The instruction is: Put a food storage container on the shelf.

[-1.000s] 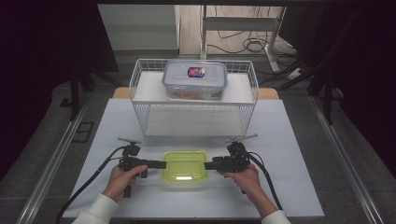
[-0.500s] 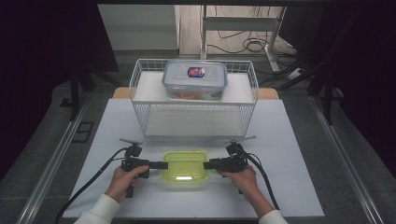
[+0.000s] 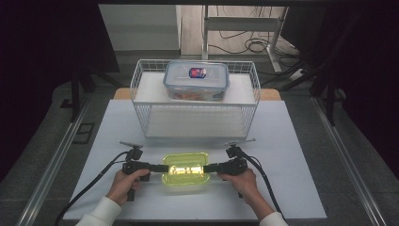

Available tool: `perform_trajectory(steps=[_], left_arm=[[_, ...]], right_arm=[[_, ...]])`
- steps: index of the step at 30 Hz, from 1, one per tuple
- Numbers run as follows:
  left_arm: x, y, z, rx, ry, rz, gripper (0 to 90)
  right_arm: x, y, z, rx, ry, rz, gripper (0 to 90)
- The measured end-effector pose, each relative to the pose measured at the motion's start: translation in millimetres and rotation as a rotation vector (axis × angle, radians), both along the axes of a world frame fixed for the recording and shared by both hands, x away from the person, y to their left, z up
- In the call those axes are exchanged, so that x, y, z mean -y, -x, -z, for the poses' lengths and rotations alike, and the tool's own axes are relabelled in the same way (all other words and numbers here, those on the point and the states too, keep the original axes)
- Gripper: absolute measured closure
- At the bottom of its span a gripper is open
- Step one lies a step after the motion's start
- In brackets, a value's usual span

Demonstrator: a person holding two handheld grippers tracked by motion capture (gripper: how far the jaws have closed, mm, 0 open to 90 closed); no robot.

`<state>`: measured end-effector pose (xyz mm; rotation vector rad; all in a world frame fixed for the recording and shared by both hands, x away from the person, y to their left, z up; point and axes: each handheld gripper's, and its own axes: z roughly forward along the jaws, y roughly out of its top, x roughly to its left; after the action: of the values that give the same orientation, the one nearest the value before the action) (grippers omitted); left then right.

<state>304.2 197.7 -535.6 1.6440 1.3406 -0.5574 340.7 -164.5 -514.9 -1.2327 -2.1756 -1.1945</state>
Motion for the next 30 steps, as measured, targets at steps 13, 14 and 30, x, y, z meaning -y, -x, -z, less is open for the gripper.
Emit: perform_trajectory(steps=[13, 14, 30], left_arm=[[-2.9, 8.5, -11.3, 0.094, -0.009, 0.019, 78.6], [-3.3, 9.0, -12.1, 0.100, -0.009, 0.023, 78.7], [-1.8, 18.2, -47.6, 0.241, 0.001, 0.015, 79.3]], right_arm=[[8.1, 2.3, -8.3, 0.002, -0.093, 0.019, 81.3], [8.2, 2.7, -9.0, 0.006, -0.094, 0.015, 81.3], [11.6, 10.9, -37.3, 0.143, -0.095, -0.022, 81.3]])
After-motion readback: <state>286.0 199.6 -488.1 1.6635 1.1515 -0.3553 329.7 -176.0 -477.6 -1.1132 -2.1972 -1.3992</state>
